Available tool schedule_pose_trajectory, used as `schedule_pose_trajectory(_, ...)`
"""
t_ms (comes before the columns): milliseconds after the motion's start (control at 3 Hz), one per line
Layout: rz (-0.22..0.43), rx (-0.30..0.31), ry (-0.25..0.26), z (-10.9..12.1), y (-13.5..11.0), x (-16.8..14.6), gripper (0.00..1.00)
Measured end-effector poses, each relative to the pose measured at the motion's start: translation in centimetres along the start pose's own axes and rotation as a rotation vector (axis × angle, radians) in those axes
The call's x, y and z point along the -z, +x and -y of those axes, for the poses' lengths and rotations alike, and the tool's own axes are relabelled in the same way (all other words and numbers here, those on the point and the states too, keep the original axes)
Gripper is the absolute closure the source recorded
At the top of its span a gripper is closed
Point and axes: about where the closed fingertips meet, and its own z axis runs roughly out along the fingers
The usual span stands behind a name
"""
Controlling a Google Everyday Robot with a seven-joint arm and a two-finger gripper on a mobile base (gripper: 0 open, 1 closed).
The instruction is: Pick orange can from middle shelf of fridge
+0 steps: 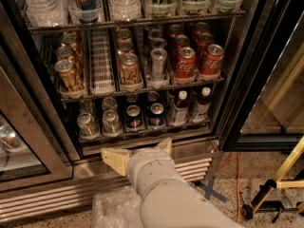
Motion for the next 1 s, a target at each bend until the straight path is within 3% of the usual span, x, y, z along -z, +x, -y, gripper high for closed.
schedule_pose_trajectory(1000, 0.005, 0.050, 0.075, -0.41, 0.44, 0.61, 0.00)
